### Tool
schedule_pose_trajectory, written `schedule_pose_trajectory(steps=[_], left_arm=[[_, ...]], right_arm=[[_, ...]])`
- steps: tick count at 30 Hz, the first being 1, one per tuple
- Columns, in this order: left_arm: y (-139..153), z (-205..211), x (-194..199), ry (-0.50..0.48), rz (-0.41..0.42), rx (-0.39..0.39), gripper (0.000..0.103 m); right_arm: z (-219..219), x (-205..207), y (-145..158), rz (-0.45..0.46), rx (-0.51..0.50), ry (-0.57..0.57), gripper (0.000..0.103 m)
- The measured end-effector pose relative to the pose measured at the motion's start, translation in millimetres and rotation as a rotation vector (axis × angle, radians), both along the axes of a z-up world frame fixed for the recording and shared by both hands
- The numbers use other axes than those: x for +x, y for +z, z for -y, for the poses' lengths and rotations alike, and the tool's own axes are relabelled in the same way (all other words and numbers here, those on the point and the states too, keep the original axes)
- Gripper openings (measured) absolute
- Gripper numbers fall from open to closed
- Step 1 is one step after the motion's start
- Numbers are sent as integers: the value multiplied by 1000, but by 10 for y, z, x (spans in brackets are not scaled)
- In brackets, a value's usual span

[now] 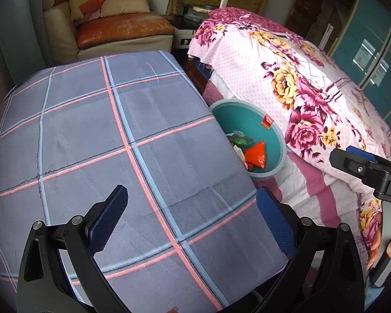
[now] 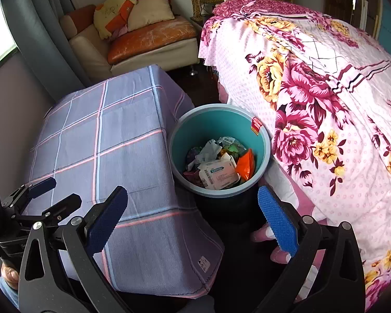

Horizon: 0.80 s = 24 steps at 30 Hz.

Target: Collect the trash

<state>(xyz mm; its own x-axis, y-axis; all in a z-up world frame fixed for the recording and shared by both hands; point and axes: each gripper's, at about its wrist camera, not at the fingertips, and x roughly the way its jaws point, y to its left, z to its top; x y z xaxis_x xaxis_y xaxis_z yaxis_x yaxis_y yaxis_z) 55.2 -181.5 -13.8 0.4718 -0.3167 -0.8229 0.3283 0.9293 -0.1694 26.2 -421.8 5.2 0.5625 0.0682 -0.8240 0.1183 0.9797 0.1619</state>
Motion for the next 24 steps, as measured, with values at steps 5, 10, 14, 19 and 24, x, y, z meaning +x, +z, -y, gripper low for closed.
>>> schedule_pose_trajectory(steps=[5, 10, 14, 19, 24], left_arm=[[-28, -24, -17, 8, 0, 12, 99], [-50, -22, -39, 17, 10, 39, 99], [-66, -3, -40, 14, 13, 48, 99], [-101, 15, -25, 19, 12, 63, 99], [-133, 21, -24, 33, 40, 86, 99]], right_arm=[[-29, -27, -61, -5, -13, 0, 96], [-47, -29, -115, -9, -9, 4, 96], [-43, -7, -168, -18, -2, 5, 96], [-43, 23, -219, -27, -2, 7, 96], [-34, 64, -280, -40, -2, 6, 96]])
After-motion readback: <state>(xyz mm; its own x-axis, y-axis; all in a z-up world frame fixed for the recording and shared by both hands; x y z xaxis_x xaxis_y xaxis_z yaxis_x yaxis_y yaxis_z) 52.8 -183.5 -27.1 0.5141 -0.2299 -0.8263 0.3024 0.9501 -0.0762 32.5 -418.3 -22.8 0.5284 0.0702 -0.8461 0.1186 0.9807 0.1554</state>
